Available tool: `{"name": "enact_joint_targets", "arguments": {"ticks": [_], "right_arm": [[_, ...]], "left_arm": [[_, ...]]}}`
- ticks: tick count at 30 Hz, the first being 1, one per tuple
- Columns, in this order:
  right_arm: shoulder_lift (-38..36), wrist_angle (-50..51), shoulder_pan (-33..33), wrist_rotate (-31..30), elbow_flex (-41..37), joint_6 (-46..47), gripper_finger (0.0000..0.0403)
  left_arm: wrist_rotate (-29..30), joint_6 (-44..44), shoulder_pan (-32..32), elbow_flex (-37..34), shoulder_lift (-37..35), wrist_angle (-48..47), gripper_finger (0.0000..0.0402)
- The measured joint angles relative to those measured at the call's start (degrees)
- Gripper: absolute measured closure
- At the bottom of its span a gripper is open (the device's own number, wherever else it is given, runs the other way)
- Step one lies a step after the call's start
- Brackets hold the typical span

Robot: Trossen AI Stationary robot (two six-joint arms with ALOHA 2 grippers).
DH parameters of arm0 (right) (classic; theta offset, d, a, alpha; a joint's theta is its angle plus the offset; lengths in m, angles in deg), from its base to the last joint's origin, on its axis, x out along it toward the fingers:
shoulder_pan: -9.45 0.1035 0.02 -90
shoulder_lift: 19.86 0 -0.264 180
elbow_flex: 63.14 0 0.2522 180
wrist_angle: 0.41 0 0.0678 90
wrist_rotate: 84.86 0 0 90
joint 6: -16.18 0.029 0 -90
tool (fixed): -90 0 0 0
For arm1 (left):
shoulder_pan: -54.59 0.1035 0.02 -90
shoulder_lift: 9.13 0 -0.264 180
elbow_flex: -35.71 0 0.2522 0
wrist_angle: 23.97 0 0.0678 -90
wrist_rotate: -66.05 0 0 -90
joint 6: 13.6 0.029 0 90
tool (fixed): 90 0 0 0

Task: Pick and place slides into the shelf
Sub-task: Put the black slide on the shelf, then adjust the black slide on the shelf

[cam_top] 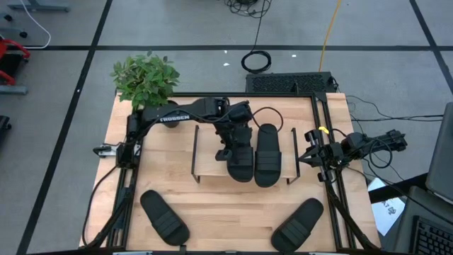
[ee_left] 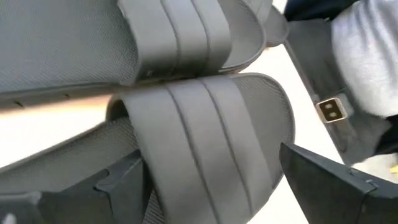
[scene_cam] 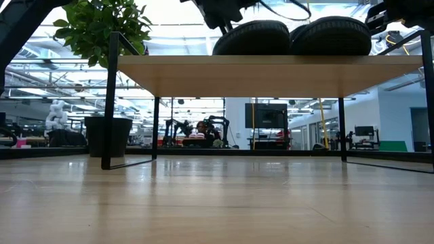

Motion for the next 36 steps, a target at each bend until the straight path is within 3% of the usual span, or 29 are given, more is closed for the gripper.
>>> {"name": "enact_joint_targets", "arguments": {"ticks": [10, 18, 24, 26, 29, 33, 36], "right_arm": [[0.0, 0.0, 0.0, 0.0, 0.0, 0.2, 0.0403], [0.0, 0.0, 0.0, 0.0, 0.0, 0.2, 0.0403], [0.0, 0.1, 0.0, 0.0, 0.0, 0.2, 0.0403], [0.0, 0.0, 0.0, 0.0, 0.0, 0.1, 0.0403], [0.0, 0.0, 0.0, 0.0, 0.0, 0.1, 0.0403], [0.0, 0.1, 0.0, 0.0, 0.0, 0.0, 0.0403], [0.0, 0.4, 0.0, 0.0, 0.0, 0.0, 0.0403]], "left_arm": [[10.8, 1.2, -1.1, 5.3, 0.0, -3.2, 0.0061], [17.0, 2.7, -6.0, 14.1, -0.1, -16.5, 0.0083], [26.3, 9.0, -12.8, 13.0, -4.9, -19.8, 0.0186], [26.8, 10.7, -13.5, 12.3, -7.1, -17.8, 0.0231], [23.0, 12.7, -12.8, 9.5, -11.7, -12.4, 0.0298], [21.0, 12.6, -11.2, 0.3, -20.7, -3.6, 0.0368], [20.8, 10.9, -9.7, -12.5, -28.8, 4.0, 0.0396]]}}
